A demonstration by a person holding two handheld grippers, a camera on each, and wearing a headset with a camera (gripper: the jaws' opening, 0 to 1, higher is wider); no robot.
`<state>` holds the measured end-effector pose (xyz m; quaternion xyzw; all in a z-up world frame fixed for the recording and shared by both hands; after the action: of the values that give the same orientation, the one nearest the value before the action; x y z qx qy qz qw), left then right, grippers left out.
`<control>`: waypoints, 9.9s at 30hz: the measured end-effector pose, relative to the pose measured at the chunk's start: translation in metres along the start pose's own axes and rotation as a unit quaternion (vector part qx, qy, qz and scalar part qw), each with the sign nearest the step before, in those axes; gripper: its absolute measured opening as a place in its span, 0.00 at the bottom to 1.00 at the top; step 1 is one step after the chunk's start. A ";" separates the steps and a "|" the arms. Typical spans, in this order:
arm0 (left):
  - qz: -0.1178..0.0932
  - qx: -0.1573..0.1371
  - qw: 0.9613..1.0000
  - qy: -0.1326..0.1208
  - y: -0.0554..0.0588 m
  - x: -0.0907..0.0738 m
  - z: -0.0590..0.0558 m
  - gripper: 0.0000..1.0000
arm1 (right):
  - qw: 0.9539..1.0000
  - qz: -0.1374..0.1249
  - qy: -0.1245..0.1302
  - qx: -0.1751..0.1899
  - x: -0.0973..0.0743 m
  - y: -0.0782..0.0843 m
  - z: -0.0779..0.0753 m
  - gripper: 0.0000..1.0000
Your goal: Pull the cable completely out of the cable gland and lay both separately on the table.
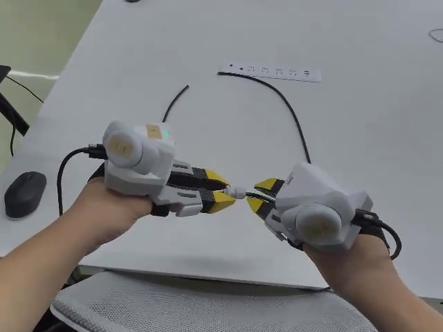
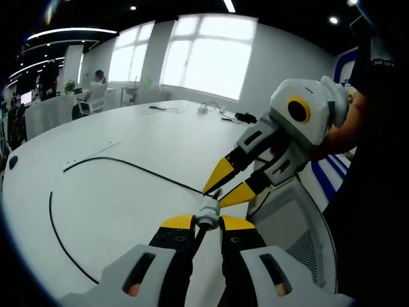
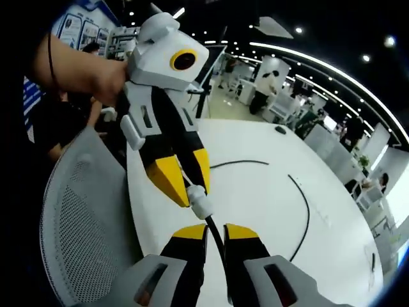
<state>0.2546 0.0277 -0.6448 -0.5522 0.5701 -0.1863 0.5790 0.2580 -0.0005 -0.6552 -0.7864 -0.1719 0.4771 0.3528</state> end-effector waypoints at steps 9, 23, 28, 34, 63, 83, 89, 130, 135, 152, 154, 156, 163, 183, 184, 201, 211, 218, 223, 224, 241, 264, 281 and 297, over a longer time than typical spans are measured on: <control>0.002 0.001 1.000 -0.002 0.001 0.000 0.001 0.15 | 1.000 0.002 0.001 -0.007 0.001 0.001 0.000 0.02; -0.003 0.005 1.000 -0.005 -0.002 -0.001 0.001 0.15 | 0.999 0.004 0.002 0.034 -0.002 0.014 -0.010 0.00; -0.003 0.004 1.000 -0.007 -0.002 -0.001 0.001 0.15 | 0.998 0.006 0.006 0.061 -0.001 0.023 -0.013 0.00; -0.004 0.004 1.000 -0.009 -0.001 -0.002 0.001 0.15 | 0.996 0.009 0.013 0.090 -0.001 0.032 -0.016 0.00; -0.010 0.002 1.000 -0.009 0.001 -0.007 0.001 0.15 | 0.942 0.034 0.026 0.333 0.011 0.098 -0.024 0.00; -0.009 -0.006 1.000 -0.015 0.003 -0.009 0.005 0.15 | 0.952 0.024 0.030 0.303 0.005 0.093 -0.023 0.02; -0.009 -0.004 1.000 -0.014 0.002 -0.010 0.005 0.15 | 0.969 0.028 0.034 0.245 0.001 0.087 -0.024 0.03; -0.003 -0.008 1.000 -0.020 0.007 -0.012 0.002 0.15 | 0.999 0.007 -0.023 -0.046 0.007 -0.007 0.011 0.01; -0.005 -0.006 1.000 -0.019 0.007 -0.010 -0.001 0.15 | 1.000 0.006 -0.019 -0.019 0.006 -0.003 0.010 0.00; -0.008 -0.004 1.000 -0.023 0.004 -0.008 -0.002 0.15 | 0.998 0.010 -0.001 0.058 0.004 0.013 -0.001 0.00; -0.010 -0.004 1.000 -0.023 0.003 -0.009 -0.001 0.15 | 0.997 0.011 0.003 0.071 0.003 0.019 -0.005 0.00; -0.012 -0.005 1.000 -0.024 0.003 -0.010 0.000 0.15 | 0.996 0.017 0.007 0.090 0.003 0.027 -0.009 0.00; -0.015 -0.006 1.000 -0.023 0.001 -0.010 0.000 0.15 | 0.988 0.030 0.026 0.148 0.003 0.052 -0.021 0.00; -0.010 -0.004 1.000 -0.029 0.006 -0.013 0.006 0.15 | 0.937 0.072 0.055 0.338 0.011 0.121 -0.029 0.00; -0.010 -0.004 0.999 -0.030 0.006 -0.013 0.006 0.15 | 0.938 0.072 0.055 0.333 0.010 0.121 -0.028 0.00; -0.012 -0.006 0.999 -0.038 0.008 -0.018 0.008 0.15 | 0.954 0.059 0.058 0.288 0.004 0.111 -0.024 0.01; -0.011 -0.008 0.999 -0.038 0.008 -0.020 0.006 0.15 | 0.964 0.048 0.055 0.254 0.000 0.103 -0.022 0.02; -0.009 -0.006 0.999 -0.038 0.008 -0.020 0.004 0.15 | 0.975 0.035 0.037 0.217 -0.009 0.086 -0.018 0.13; -0.005 -0.004 0.999 -0.037 0.010 -0.019 0.001 0.15 | 0.991 0.003 0.011 0.134 -0.017 0.048 -0.012 0.25; -0.005 -0.005 0.999 -0.037 0.010 -0.019 0.000 0.15 | 0.992 0.002 0.010 0.122 -0.017 0.042 -0.011 0.25; 0.003 0.002 0.999 -0.034 0.013 -0.017 -0.004 0.15 | 0.999 -0.008 -0.023 -0.023 0.004 -0.007 0.014 0.13; 0.004 0.006 0.999 -0.033 0.016 -0.015 -0.003 0.15 | 0.998 -0.003 -0.033 -0.050 0.010 -0.005 0.022 0.00; -0.002 0.001 0.999 -0.039 0.011 -0.019 0.003 0.15 | 0.998 0.016 -0.002 0.065 0.011 0.024 0.002 0.00; -0.013 -0.002 0.999 -0.043 0.007 -0.021 0.005 0.15 | 0.979 0.026 0.038 0.199 0.010 0.061 -0.017 0.00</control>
<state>0.2503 0.0500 -0.6428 -0.5684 0.5378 -0.1682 0.5995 0.2741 -0.0434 -0.7003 -0.7224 -0.0389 0.4803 0.4959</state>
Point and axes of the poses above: the centre of the closed fingertips' face, and the gripper's own axes: x roughly forward along the fingers, z roughly to its left, y roughly out of its underside, the point moved 1 cm from there along -x, roughly backward along the fingers, and after that the axes turned 2 degrees about -x, right-handed, at the moved point
